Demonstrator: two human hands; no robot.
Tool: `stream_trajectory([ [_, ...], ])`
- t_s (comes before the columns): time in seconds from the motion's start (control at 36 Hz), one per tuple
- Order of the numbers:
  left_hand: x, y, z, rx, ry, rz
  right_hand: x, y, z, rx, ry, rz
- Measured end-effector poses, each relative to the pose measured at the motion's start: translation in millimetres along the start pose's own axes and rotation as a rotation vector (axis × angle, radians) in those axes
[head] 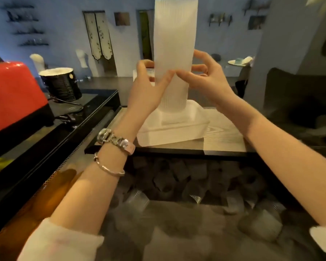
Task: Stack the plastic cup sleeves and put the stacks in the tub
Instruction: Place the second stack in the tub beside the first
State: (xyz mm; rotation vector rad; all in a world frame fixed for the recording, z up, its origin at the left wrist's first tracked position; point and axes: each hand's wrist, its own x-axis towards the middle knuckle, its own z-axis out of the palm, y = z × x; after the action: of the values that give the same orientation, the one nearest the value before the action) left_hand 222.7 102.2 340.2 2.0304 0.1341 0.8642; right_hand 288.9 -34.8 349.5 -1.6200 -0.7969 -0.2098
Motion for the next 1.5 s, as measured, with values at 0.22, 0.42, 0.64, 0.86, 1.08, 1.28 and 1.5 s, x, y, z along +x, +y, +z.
stream_trajectory([
  [0.22, 14, -34, 40, 0.112, -0.011, -0.13, 29, 60, 6, 0.048, -0.136, 0.269],
  [0.42, 2, -57, 64, 0.161, 0.015, -0.157, 24, 97, 15, -0.002, -0.155, 0.386],
  [0.64, -7, -66, 72, 0.389, -0.027, -0.164, 25, 106, 17, -0.158, -0.214, 0.377],
  [0.86, -8, -68, 64, 0.408, -0.074, -0.164, 23, 104, 18, -0.155, -0.171, 0.37],
  [1.08, -31, -62, 39, 0.185, -0.038, 0.042, 3, 81, 5, -0.031, 0.127, 0.254],
  [1.28, -75, -65, 17, 0.027, -0.137, 0.071, -50, 59, 3, 0.085, 0.218, 0.1],
  [1.5, -148, -139, -3, -0.032, -0.128, -0.187, -132, 94, 42, 0.147, -0.026, 0.217],
])
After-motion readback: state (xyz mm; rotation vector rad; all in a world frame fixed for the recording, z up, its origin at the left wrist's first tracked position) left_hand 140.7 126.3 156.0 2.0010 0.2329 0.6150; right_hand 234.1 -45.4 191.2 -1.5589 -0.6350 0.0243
